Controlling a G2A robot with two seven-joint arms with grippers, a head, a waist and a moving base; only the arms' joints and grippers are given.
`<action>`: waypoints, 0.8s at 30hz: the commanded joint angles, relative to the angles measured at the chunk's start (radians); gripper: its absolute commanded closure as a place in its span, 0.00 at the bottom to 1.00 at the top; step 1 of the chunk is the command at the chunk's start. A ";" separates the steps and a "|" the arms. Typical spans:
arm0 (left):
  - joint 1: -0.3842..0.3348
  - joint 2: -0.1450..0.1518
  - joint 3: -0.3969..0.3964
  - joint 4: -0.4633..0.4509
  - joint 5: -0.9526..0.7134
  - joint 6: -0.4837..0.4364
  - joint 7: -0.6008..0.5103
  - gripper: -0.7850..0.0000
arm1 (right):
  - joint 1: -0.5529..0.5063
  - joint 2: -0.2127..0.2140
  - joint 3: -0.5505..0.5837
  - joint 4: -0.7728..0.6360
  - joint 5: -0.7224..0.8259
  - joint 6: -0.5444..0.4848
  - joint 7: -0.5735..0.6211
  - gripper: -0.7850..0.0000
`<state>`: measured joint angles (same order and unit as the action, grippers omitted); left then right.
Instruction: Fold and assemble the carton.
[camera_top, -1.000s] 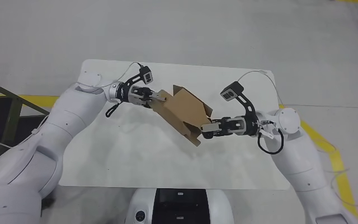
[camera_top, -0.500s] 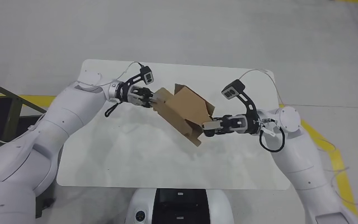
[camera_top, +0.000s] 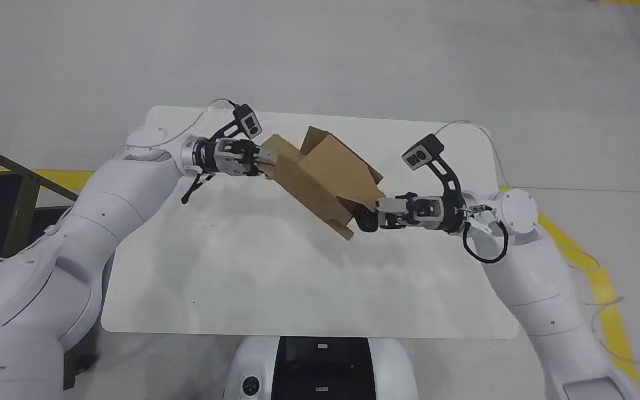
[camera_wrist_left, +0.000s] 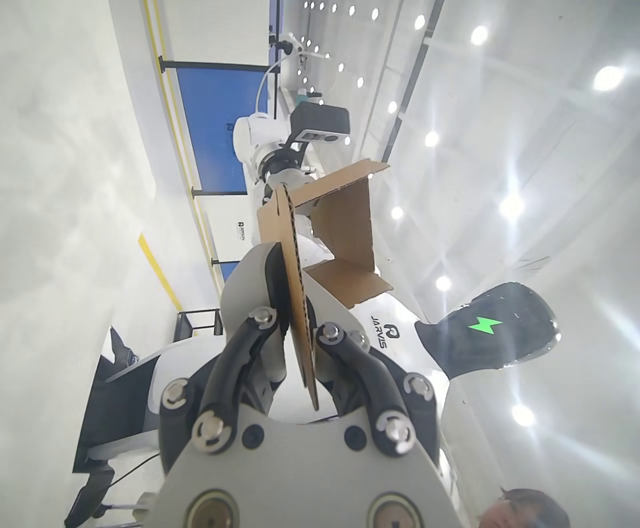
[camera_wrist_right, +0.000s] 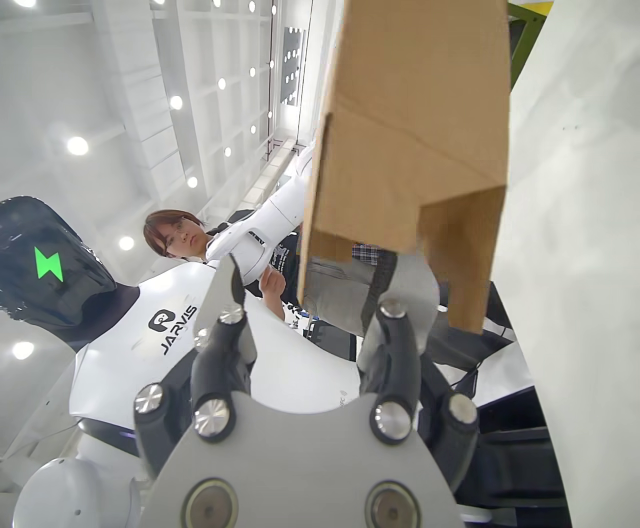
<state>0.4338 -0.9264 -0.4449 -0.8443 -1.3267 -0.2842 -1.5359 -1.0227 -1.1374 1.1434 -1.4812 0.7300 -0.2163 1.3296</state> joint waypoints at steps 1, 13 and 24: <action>0.010 -0.001 -0.021 0.013 -0.024 0.000 0.000 1.00 | -0.001 0.000 0.004 0.003 0.000 -0.002 -0.008 0.00; 0.058 -0.022 -0.155 0.105 -0.045 0.000 0.000 1.00 | -0.064 0.015 0.078 -0.067 -0.078 -0.038 -0.127 0.00; 0.106 -0.040 -0.226 0.095 -0.010 0.000 0.000 1.00 | -0.102 0.011 0.077 -0.074 -0.123 -0.053 -0.291 0.09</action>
<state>0.5355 -0.9651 -0.6650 -0.7490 -1.3385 -0.2842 -1.5359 -1.1242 -1.1265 1.2196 -1.5571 0.6061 -0.2691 1.0477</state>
